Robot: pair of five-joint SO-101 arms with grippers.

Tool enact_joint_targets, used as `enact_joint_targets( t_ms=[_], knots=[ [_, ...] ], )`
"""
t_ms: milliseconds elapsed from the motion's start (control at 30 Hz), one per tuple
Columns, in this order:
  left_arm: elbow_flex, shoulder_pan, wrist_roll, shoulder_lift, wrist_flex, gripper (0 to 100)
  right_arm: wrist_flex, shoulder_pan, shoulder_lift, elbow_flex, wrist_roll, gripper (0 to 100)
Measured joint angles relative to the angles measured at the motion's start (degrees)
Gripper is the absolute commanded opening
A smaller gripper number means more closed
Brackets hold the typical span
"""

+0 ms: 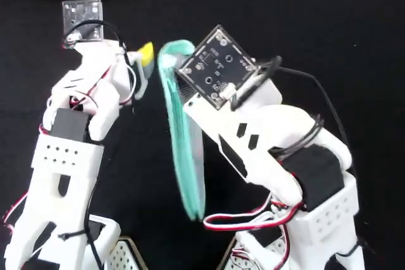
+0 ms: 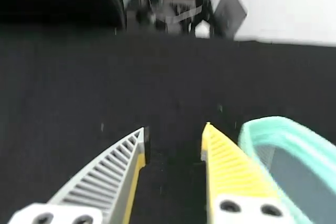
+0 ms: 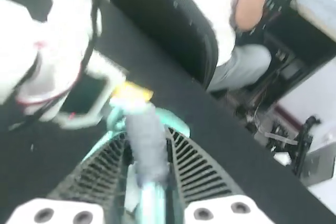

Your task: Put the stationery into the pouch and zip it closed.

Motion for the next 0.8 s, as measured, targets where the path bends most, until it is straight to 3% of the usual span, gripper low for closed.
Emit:
enact_joint_targets(
  t_ms=[167,400,633,800],
  knots=[
    [-0.53,-1.41,0.09,-6.07,11.34,20,-2.55,-0.09,1.76,-1.23,-0.09,1.2],
    [2.90,-4.92,-3.52,-20.92,18.55,20,-7.38,3.60,8.79,-1.32,-0.09,1.2],
    [15.82,-5.01,-5.27,-34.37,16.79,20,-7.56,5.80,8.97,-1.32,-0.09,1.2],
    [19.25,-3.25,-5.45,-36.31,13.10,29,-4.92,5.80,8.97,-1.32,2.02,1.2]
  ],
)
